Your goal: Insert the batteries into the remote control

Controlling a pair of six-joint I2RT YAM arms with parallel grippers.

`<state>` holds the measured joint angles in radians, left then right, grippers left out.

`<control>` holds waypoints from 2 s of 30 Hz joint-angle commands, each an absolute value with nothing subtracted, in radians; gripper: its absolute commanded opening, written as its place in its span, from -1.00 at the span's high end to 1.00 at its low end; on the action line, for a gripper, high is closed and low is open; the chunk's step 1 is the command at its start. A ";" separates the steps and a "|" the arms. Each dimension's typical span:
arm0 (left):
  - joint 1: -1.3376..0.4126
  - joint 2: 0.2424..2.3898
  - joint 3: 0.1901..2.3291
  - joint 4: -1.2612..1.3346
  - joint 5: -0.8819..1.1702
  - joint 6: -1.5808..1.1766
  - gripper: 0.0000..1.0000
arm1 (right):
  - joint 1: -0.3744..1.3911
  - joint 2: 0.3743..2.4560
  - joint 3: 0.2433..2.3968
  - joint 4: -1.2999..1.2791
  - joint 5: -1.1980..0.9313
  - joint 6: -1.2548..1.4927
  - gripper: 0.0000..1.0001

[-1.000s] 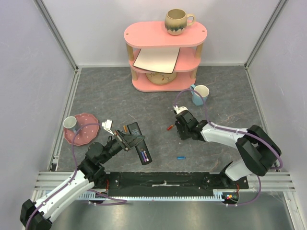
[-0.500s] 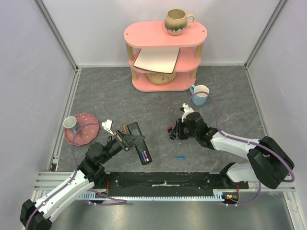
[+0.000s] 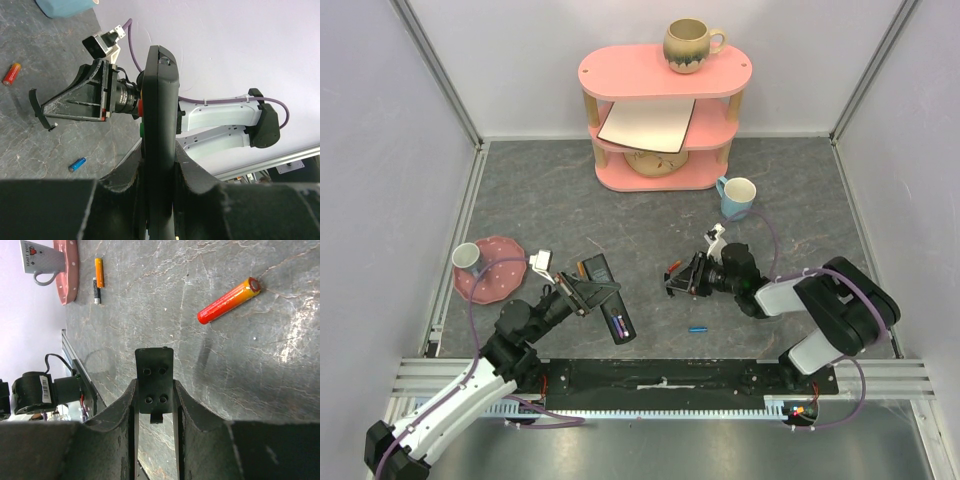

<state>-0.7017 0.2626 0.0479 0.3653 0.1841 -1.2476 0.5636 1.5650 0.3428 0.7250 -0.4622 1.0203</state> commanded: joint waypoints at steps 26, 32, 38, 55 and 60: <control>-0.698 0.296 -0.029 0.428 0.179 -1.256 0.96 | 0.745 1.273 0.635 -0.033 -0.006 0.545 -0.21; -0.698 0.295 -0.031 0.430 0.183 -1.259 0.96 | 0.845 1.364 0.701 -0.097 0.080 0.502 -0.25; -0.698 0.281 -0.032 0.414 0.181 -1.259 0.96 | 0.893 1.422 0.713 -0.101 0.126 0.477 -0.25; -0.698 0.279 -0.025 0.402 0.179 -1.252 0.96 | 0.925 1.505 0.805 -0.110 0.193 0.428 -0.26; -0.698 0.298 -0.020 0.405 0.179 -1.247 0.96 | 0.927 1.549 0.831 -0.104 0.212 0.411 -0.26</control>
